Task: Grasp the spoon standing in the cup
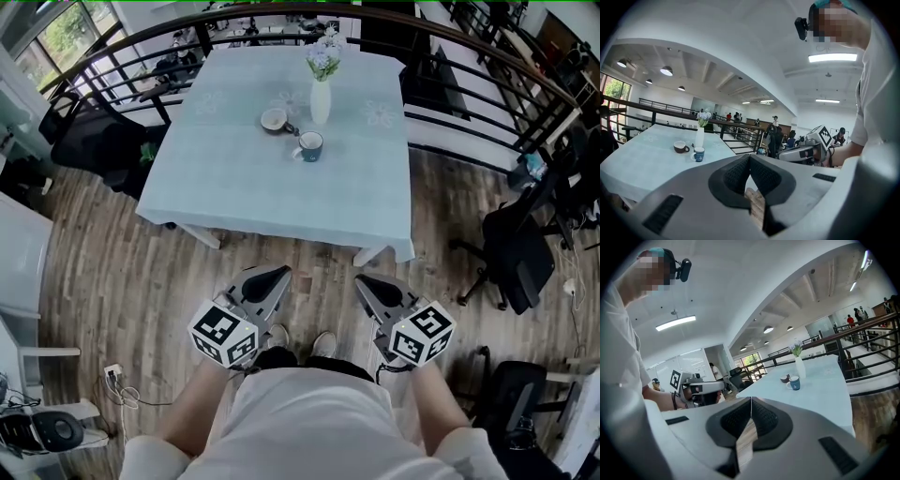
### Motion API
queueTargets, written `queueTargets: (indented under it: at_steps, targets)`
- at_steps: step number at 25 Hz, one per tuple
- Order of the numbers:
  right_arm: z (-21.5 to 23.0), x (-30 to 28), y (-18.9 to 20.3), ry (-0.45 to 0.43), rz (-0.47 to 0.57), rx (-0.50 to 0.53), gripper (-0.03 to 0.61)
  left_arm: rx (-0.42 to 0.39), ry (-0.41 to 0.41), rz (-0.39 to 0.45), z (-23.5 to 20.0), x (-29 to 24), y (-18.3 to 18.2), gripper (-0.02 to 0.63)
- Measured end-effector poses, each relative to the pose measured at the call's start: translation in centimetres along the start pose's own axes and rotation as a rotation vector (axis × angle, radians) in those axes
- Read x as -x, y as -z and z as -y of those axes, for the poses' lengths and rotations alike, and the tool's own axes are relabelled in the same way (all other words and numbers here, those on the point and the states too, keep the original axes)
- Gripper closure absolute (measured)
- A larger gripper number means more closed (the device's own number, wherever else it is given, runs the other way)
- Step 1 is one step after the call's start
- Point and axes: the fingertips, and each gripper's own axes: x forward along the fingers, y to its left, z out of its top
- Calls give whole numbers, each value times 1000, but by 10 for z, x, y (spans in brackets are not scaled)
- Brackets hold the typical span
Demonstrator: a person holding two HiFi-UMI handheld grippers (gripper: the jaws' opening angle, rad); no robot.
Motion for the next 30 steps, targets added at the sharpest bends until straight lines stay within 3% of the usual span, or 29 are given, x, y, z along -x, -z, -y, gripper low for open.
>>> queueTargets:
  at_steps: [15, 30]
  targets:
    - [42, -14, -3, 3, -20, -26, 557, 11, -17, 2, -19, -35, -2, 594]
    - [88, -98, -28, 42, -44, -48, 557, 44, 8, -2, -111, -75, -8, 594]
